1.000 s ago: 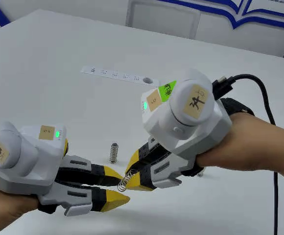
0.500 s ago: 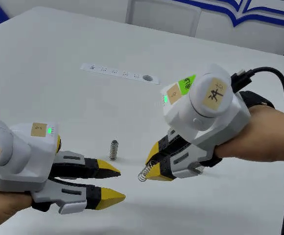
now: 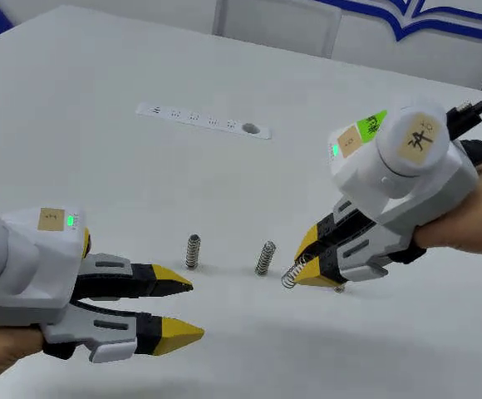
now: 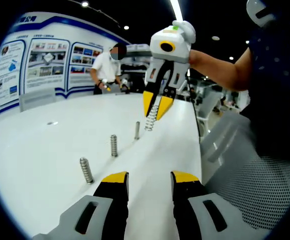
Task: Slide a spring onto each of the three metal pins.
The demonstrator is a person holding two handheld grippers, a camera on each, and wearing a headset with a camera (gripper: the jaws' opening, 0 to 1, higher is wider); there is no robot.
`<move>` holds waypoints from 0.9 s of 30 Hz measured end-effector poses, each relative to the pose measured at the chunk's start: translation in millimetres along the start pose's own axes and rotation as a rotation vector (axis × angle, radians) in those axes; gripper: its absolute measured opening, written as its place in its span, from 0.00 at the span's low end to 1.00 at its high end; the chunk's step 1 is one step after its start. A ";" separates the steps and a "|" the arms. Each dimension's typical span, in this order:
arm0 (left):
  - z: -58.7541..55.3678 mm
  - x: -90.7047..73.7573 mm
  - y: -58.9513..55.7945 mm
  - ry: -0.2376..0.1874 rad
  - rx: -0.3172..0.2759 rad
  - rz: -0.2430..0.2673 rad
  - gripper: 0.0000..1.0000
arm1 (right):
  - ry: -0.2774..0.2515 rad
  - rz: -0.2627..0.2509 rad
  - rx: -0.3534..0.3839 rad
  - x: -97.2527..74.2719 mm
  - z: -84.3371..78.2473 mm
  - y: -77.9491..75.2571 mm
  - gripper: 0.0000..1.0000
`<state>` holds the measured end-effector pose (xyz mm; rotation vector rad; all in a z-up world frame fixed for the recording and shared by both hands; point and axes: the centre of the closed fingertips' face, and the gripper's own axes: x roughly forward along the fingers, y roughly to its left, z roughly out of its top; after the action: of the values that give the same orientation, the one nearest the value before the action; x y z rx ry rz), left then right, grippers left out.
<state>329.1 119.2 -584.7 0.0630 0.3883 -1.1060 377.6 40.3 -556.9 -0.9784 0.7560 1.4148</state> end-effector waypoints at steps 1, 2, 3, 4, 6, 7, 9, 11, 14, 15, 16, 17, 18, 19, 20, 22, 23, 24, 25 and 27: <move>-0.5 -0.1 0.2 0.001 0.000 0.001 0.35 | 0.005 -0.002 0.004 -0.9 -2.0 -1.6 0.12; -1.0 -0.1 0.3 0.002 -0.002 0.002 0.35 | 0.012 -0.007 0.009 -2.4 -5.2 -4.4 0.12; -1.3 -0.2 0.4 0.001 -0.003 0.003 0.35 | 0.017 -0.013 0.012 -3.7 -7.6 -6.7 0.12; -1.4 -0.2 0.5 0.001 -0.004 0.003 0.35 | 0.023 -0.016 0.015 -5.0 -10.1 -8.5 0.12; -2.5 -0.6 1.1 0.001 -0.007 0.006 0.35 | 0.033 -0.023 0.027 -9.4 -15.6 -13.0 0.12; -3.1 -0.9 1.4 0.001 -0.009 0.007 0.36 | 0.036 -0.028 0.035 -12.1 -18.7 -16.0 0.12; -4.7 -1.5 2.2 0.002 -0.013 0.010 0.36 | 0.048 -0.039 0.046 -16.7 -25.3 -21.3 0.12; -5.0 -1.9 2.5 0.003 -0.015 0.012 0.36 | 0.057 -0.053 0.056 -20.0 -30.9 -26.8 0.12; -5.3 -2.3 2.9 0.003 -0.018 0.015 0.36 | 0.065 -0.069 0.079 -25.2 -39.8 -35.2 0.12; -5.5 -2.4 3.1 0.003 -0.019 0.015 0.36 | 0.068 -0.079 0.089 -27.1 -43.7 -39.2 0.12; -5.6 -2.4 3.1 0.004 -0.019 0.015 0.37 | 0.074 -0.085 0.094 -28.0 -46.7 -41.7 0.12; -6.0 -2.4 3.2 0.005 -0.020 0.016 0.37 | 0.087 -0.093 0.099 -29.1 -51.6 -45.0 0.12; -6.2 -2.3 3.2 0.006 -0.020 0.016 0.37 | 0.092 -0.097 0.103 -29.9 -54.3 -47.1 0.12; -6.6 -2.3 3.2 0.007 -0.021 0.016 0.37 | 0.097 -0.105 0.110 -31.3 -57.8 -50.5 0.12; -6.8 -2.3 3.2 0.008 -0.021 0.016 0.37 | 0.102 -0.107 0.115 -32.1 -60.2 -52.3 0.12; -7.1 -2.3 3.1 0.009 -0.022 0.016 0.37 | 0.117 -0.117 0.120 -33.5 -65.6 -56.5 0.12; -7.3 -2.3 3.1 0.010 -0.022 0.016 0.37 | 0.130 -0.122 0.123 -34.3 -69.5 -59.0 0.12; -7.4 -2.4 3.1 0.010 -0.023 0.016 0.37 | 0.134 -0.122 0.127 -34.6 -71.5 -60.4 0.12; -7.4 -2.4 3.2 0.010 -0.023 0.016 0.37 | 0.136 -0.120 0.133 -34.5 -73.4 -61.7 0.12; -7.3 -2.5 3.3 0.011 -0.024 0.017 0.37 | 0.145 -0.111 0.141 -32.3 -77.0 -62.3 0.12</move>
<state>329.1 124.6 -591.1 0.0512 0.4095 -1.0846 447.5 -36.9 -555.2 -1.0046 0.8830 1.1878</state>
